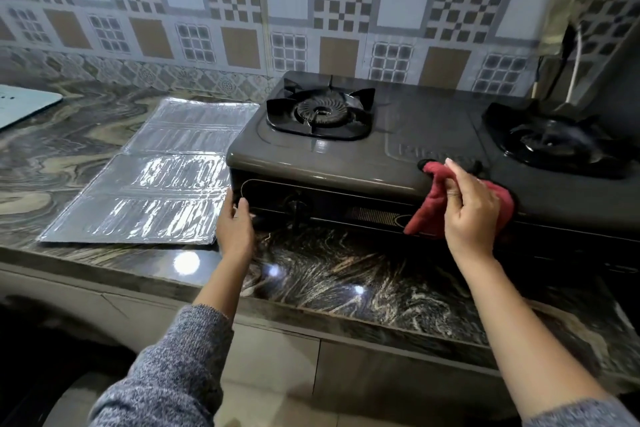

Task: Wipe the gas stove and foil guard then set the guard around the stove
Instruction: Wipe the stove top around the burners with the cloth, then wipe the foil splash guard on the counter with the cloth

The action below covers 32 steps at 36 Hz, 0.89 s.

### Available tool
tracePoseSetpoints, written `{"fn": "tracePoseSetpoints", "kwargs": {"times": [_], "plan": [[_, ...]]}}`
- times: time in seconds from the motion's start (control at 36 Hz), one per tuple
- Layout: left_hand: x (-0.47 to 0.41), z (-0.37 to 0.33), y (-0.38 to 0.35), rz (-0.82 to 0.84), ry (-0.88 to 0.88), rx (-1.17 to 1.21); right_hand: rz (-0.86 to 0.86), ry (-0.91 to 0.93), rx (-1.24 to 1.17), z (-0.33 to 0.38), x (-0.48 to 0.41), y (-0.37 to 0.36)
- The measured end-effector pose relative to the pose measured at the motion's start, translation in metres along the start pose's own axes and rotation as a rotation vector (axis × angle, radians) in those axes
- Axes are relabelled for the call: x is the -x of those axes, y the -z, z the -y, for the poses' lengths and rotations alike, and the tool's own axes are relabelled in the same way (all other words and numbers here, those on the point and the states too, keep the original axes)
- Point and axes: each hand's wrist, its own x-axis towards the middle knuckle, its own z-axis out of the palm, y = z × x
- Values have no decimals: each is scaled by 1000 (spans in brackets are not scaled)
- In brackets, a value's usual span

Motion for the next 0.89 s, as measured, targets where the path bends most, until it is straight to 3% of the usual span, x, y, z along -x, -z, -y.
{"fn": "tracePoseSetpoints", "kwargs": {"times": [0.31,0.53,0.89], "plan": [[-33,-28,53,-27,-148,-129,19,43,-70,81,-24,-58],[-134,-58,113,-62,-255,-210,-8,90,-137,166,-69,-130],[-338,-66,189,189,-439,-564,-113,-11,-191,303,-130,-266]]}}
